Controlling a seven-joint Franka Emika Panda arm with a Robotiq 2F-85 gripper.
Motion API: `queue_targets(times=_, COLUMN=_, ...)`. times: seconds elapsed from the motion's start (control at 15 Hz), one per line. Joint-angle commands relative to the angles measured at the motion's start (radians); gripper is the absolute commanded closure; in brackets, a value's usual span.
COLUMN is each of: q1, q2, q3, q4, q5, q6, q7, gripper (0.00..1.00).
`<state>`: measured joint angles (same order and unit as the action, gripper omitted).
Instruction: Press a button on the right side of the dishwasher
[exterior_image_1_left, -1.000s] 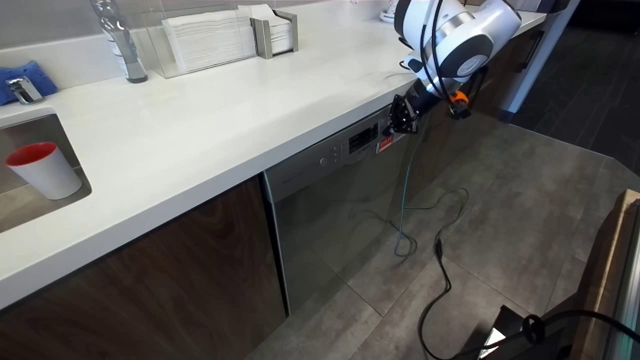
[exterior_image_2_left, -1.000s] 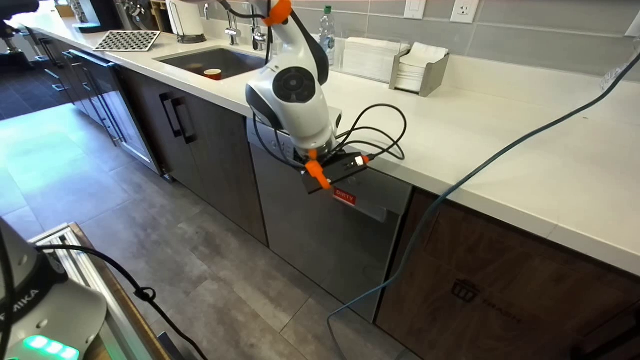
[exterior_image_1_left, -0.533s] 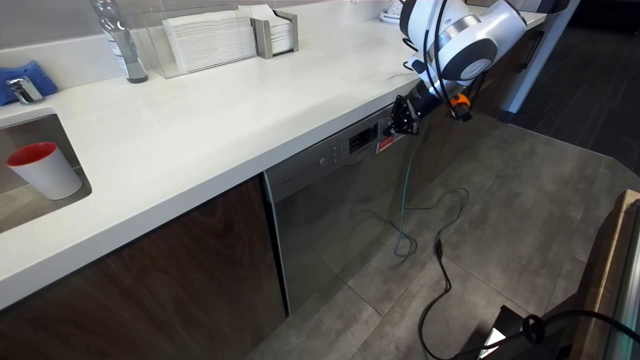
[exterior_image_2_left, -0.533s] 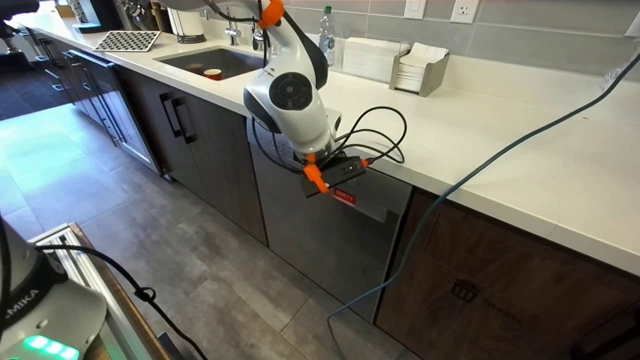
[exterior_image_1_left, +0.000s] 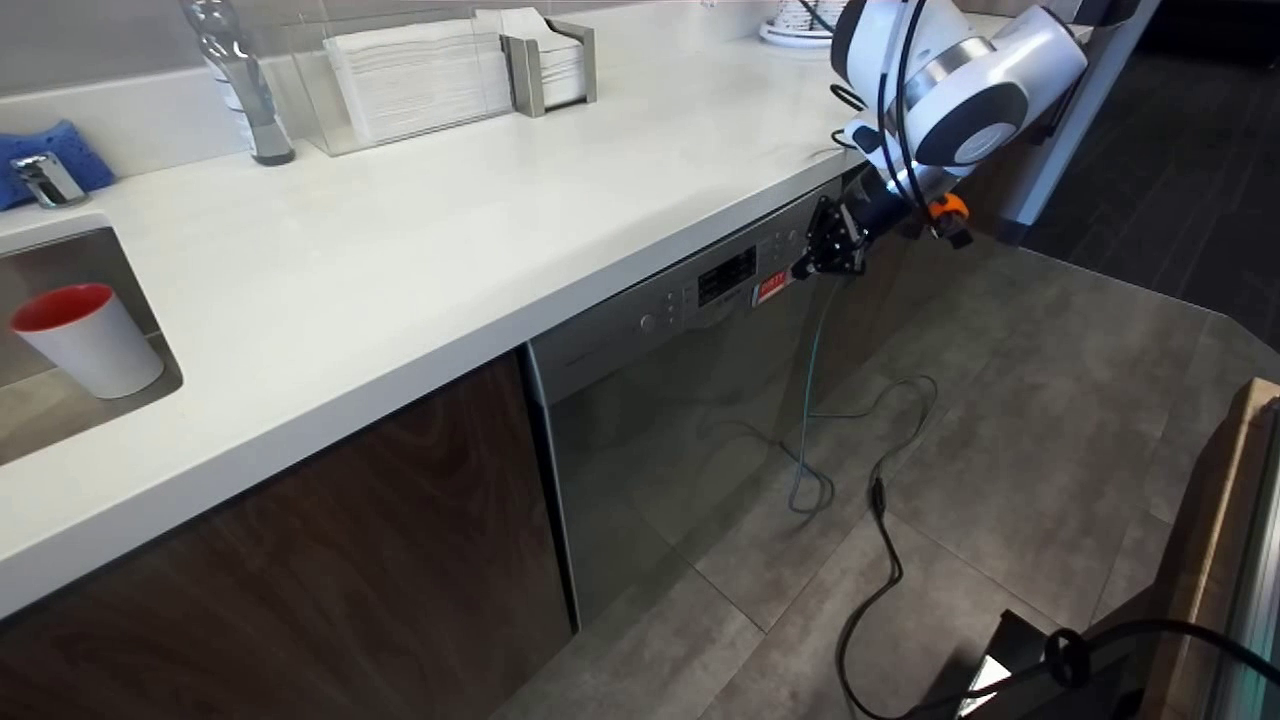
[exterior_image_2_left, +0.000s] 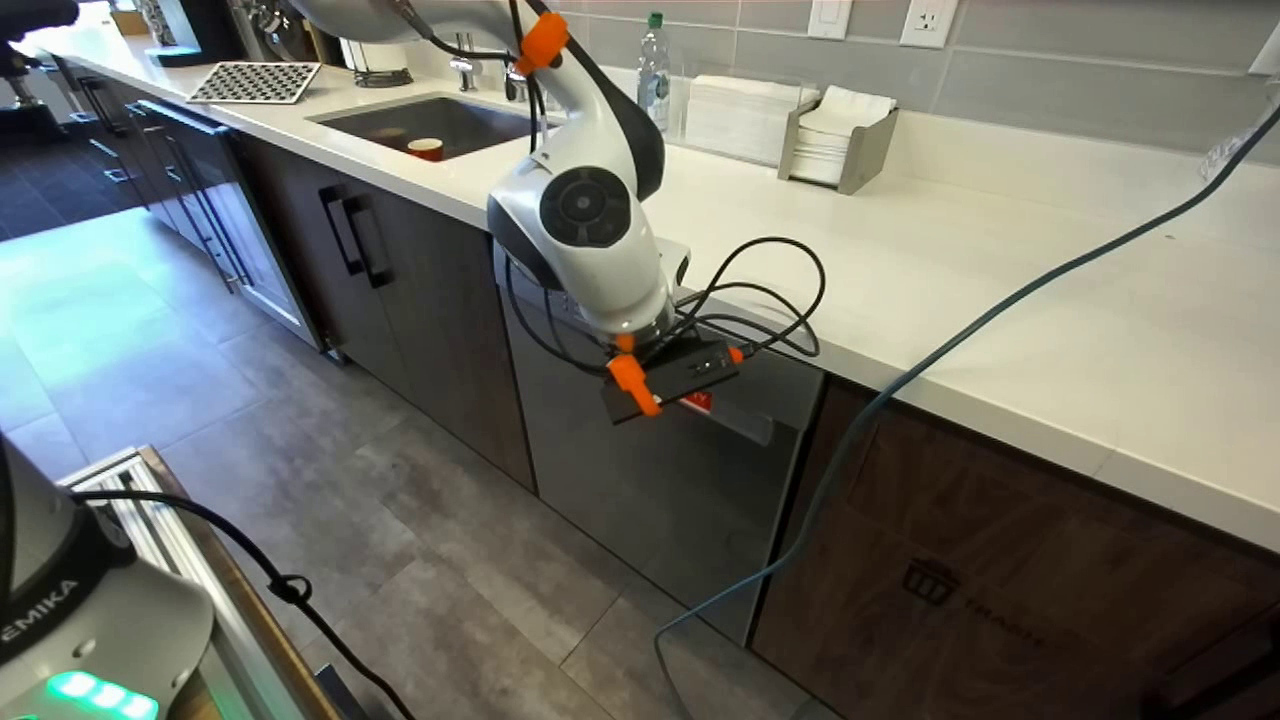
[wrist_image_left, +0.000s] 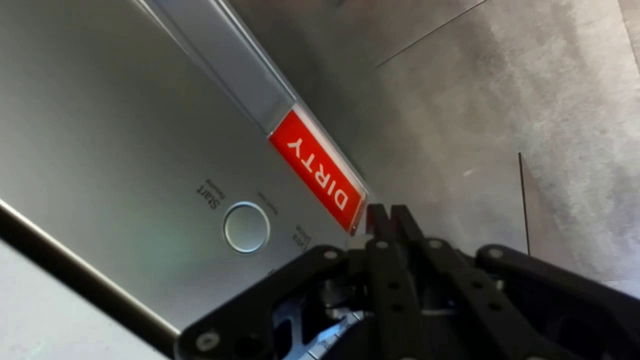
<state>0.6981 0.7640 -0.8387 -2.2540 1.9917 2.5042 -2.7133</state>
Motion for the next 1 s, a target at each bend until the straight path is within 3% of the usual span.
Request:
queue_targets(times=0.0, q1=0.029, q2=-0.033, q3=-0.030, q4=-0.065, q5=-0.035, q6=-0.035, q7=-0.037, gripper=0.60)
queue_targets(times=0.27, q1=0.049, q2=-0.076, q3=-0.044, q4=-0.118, q5=-0.130, q6=-0.026, q7=-0.017, gripper=0.34)
queue_targets(times=0.33, q1=-0.055, q2=-0.167, q3=0.056, q4=-0.116, q5=-0.190, q6=0.067, q7=-0.045, gripper=0.26)
queue_targets(times=0.53, q1=-0.120, q2=-0.255, q3=0.132, q4=-0.143, q5=-0.312, q6=0.155, q7=-0.015, gripper=0.05)
queue_targets(times=0.8, q1=-0.288, q2=-0.405, q3=0.318, q4=-0.191, q5=-0.502, q6=0.278, q7=0.073, gripper=0.00)
queue_targets(times=0.87, q1=-0.172, q2=-0.378, q3=0.201, q4=-0.206, q5=-0.500, q6=0.221, q7=0.105, gripper=0.00)
queue_targets(times=0.93, q1=-0.344, q2=-0.467, q3=0.384, q4=-0.229, q5=-0.605, q6=0.307, q7=0.165, gripper=0.00)
